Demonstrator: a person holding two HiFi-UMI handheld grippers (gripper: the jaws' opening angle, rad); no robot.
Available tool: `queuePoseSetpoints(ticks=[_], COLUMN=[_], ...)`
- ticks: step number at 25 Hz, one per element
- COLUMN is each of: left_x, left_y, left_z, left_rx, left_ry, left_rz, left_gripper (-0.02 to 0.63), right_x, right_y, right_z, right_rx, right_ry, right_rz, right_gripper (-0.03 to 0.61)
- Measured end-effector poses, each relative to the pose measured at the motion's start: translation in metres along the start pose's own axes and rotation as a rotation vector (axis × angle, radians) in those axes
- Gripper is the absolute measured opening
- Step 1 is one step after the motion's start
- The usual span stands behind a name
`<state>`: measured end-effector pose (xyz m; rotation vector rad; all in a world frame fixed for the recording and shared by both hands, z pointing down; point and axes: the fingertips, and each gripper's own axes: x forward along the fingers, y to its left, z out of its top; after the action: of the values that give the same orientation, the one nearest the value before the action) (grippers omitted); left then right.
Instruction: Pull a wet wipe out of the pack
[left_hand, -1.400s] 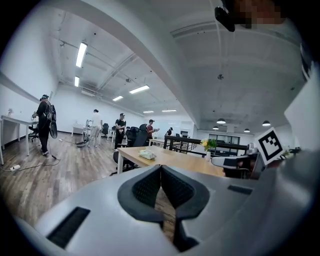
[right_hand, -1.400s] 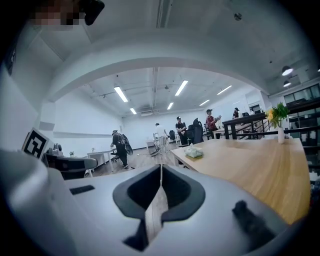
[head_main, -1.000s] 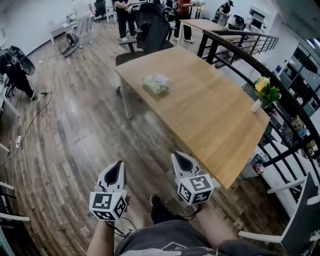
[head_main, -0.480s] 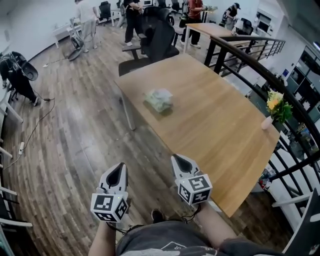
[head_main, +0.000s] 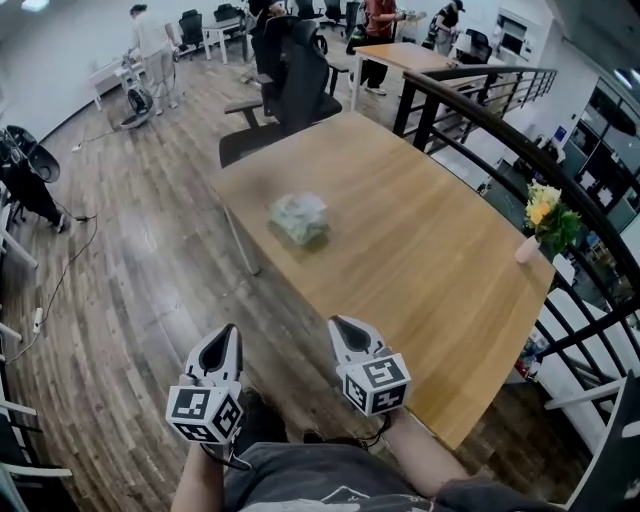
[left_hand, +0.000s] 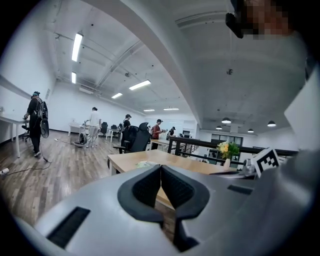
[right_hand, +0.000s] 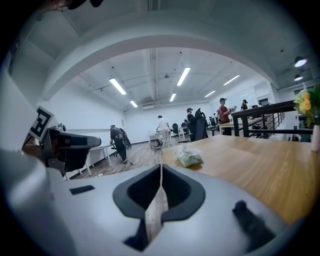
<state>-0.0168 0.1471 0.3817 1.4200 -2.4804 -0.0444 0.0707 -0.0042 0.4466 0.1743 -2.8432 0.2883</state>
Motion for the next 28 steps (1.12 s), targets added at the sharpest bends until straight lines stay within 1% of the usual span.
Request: queuePoseSetpoints(ticks=[5,9,13,17,20,24,28], left_x=[0.039,0.073,0.117,0.165,0.201,0.241,0.278], left_y=[0.008,0.011,0.023,0.038,0.056,0.084,0.112], left_z=[0.001,0.004,0.008,0.014,0.022,0.035,0.049], left_rx=[-0.028,-0.027,-0.01,0.006,0.018,0.038,0.059], left_ry=[0.012,0.027,0.032,0.058,0.084,0.123,0.128], left_rz=[-0.042,-0.104,-0.173,-0.268,-0.326,-0.384,-0.43], left_gripper=[0.015,0.015,0.015,0.015,0.015,0.015,0.015], right_x=[0.011,0.02,0.041,0.075,0.109,0.151,0.187], right_y=[-0.014,-0.031,-0.048,-0.061,-0.067,-0.071,-0.078], right_z=[0.001,0.008,0.009,0.011,0.022,0.038,0.053], right_rx=[-0.002,-0.008,0.001,0.027,0.037,0.062,0.081], right_ry=[0.008,0.011,0.012,0.022,0.03,0.033,0.027], right_rz=[-0.044,-0.099,-0.159,-0.24,-0.279,-0.335,-0.382], right_gripper=[0.026,0.026,0.026,0.026,0.026,0.026,0.026])
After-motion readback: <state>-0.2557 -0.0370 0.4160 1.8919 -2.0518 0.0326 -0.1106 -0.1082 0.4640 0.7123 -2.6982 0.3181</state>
